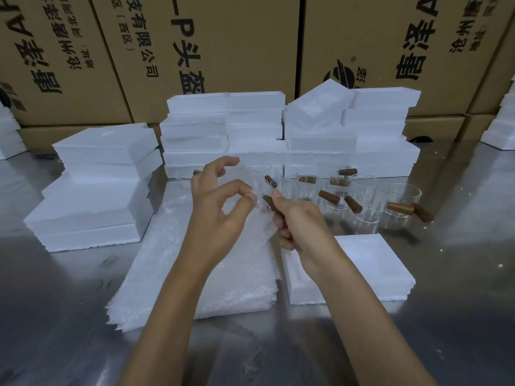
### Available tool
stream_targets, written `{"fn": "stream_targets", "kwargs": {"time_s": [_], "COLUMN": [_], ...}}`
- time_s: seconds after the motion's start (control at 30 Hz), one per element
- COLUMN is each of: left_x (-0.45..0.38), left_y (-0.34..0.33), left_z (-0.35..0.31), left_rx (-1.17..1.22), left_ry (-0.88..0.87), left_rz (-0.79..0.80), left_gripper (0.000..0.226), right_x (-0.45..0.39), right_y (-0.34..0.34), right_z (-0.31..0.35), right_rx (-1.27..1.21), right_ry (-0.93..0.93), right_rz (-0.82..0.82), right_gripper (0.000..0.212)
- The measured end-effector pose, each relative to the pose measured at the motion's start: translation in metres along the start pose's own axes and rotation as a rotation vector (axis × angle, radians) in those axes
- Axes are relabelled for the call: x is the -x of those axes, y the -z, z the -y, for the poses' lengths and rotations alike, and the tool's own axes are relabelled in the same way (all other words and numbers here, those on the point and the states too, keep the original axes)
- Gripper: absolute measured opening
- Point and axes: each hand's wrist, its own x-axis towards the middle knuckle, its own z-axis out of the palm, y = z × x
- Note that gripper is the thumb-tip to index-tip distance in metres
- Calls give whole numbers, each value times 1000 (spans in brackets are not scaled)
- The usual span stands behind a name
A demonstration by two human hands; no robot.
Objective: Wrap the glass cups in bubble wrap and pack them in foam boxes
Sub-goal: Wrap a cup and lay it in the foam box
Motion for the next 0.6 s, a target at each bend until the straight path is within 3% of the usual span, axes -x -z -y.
{"fn": "stream_targets", "kwargs": {"time_s": [0.1,0.2,0.27,0.37,0.6], "left_x": [4,6,7,7,5], "left_y": [-4,-8,-9,-10,-16], "left_z": [-4,-8,-10,-11,-6], "left_rx": [-81,-187,-218,-159,-197], "left_ry": [-108,-205,-232,-209,-122], "left_rz": [11,20,19,-40,-246], "left_gripper": [11,14,16,10,17], "right_x": [3,3,2,0,-9], "right_y": [0,2,5,13,25], "right_z": [1,0,1,3,1], "right_rx": [-114,174,299,283,401], "right_ry": [-73,107,245,339,500], "right_rz": [96,116,100,141,103], "right_gripper": [37,44,36,16,5]}}
